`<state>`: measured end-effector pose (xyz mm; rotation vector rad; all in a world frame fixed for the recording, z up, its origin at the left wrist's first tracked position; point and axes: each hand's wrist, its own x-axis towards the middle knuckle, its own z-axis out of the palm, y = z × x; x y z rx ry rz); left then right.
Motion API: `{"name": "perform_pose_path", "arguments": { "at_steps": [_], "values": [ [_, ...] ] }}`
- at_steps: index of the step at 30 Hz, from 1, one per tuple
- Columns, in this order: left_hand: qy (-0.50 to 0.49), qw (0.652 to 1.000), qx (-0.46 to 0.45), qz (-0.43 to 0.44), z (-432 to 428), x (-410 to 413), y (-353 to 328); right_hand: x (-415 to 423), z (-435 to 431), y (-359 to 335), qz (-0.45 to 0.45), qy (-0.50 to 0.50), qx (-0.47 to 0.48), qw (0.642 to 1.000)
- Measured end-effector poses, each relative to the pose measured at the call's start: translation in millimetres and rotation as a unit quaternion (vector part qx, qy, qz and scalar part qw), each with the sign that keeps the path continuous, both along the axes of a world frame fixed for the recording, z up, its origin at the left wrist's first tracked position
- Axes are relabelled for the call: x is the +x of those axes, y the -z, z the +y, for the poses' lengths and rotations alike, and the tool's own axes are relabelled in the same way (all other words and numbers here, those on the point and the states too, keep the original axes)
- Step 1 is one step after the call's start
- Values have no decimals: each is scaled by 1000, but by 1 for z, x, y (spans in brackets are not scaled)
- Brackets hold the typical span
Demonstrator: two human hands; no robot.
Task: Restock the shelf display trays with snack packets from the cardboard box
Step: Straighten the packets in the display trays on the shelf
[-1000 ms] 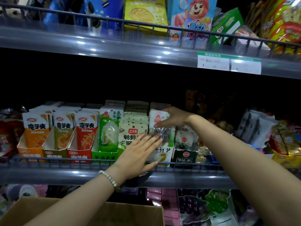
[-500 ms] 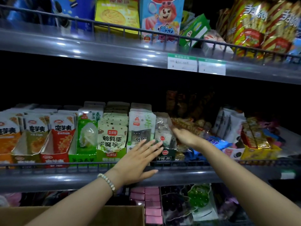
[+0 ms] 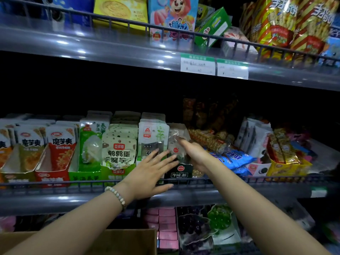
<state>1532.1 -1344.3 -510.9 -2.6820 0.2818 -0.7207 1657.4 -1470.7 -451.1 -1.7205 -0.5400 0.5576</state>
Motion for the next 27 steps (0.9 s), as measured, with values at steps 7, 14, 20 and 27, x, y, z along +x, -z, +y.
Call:
{"name": "perform_pose_path", "arguments": {
  "at_steps": [7, 14, 20, 27],
  "values": [
    [-5, 1000, -8, 10, -1, -1, 1, -4, 16, -7, 89, 56, 30, 994],
    [-2, 1000, -15, 11, 0, 0, 3, 24, 25, 24, 87, 53, 54, 993],
    [-14, 999, -25, 38, -1, -2, -1, 1, 20, 0, 115, 59, 38, 991],
    [-20, 999, -22, 41, -5, 0, -4, 4, 4, -9, 145, -34, 35, 988]
  ]
}}
